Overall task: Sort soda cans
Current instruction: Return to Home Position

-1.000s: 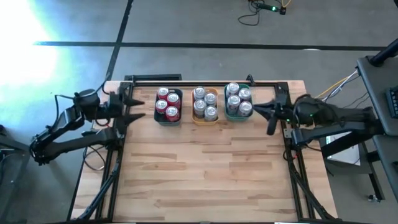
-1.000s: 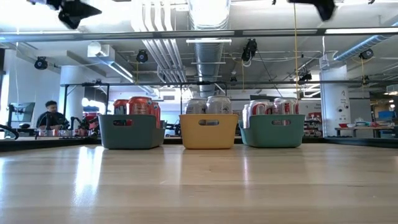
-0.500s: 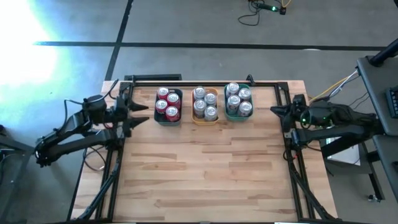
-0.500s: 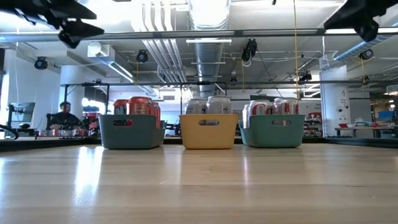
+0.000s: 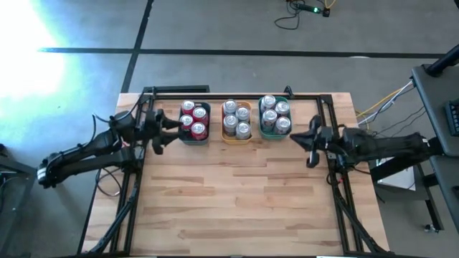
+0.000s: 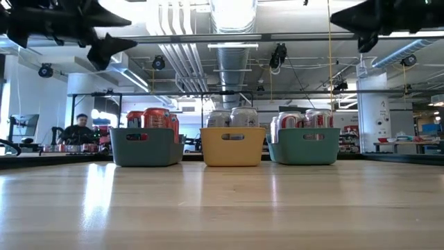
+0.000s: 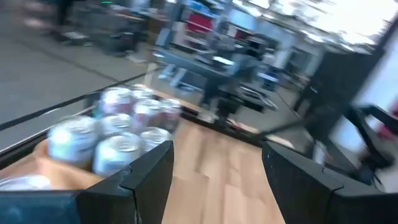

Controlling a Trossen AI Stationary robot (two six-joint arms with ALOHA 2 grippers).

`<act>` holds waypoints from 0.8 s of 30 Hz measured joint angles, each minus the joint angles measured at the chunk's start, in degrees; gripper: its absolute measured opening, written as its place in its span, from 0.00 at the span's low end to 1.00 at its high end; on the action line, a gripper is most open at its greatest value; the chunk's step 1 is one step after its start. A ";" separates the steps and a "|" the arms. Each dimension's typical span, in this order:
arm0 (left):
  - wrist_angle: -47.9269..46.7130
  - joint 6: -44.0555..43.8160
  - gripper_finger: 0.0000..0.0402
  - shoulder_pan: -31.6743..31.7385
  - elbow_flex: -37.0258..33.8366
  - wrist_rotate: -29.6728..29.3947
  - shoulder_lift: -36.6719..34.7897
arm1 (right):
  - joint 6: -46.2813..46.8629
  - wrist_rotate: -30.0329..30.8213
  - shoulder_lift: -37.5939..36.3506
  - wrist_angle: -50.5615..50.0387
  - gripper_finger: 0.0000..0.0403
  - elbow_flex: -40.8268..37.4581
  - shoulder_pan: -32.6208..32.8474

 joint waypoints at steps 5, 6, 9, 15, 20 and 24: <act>1.53 3.51 0.57 -3.16 -0.09 0.60 -1.09 | 0.01 -4.92 -2.05 12.67 0.05 -8.34 0.02; 1.44 3.55 0.57 -4.01 -0.09 -0.65 -1.32 | 0.07 -5.18 -2.62 13.16 0.05 -9.32 0.02; 1.44 3.67 0.57 -6.54 -0.19 -3.25 -1.20 | 0.23 -5.79 -5.32 13.25 0.04 -11.31 0.02; 4.47 3.94 0.57 -13.33 -2.27 -4.60 -1.18 | 0.02 -7.88 -12.49 13.43 0.04 -14.26 0.02; 14.76 5.66 0.57 -20.16 -6.49 -6.23 -1.26 | -1.05 -8.65 -20.02 11.75 0.04 -16.58 0.02; 16.28 5.03 0.57 -23.68 -8.26 -6.22 -1.64 | -1.76 -8.68 -20.26 9.50 0.04 -16.49 0.02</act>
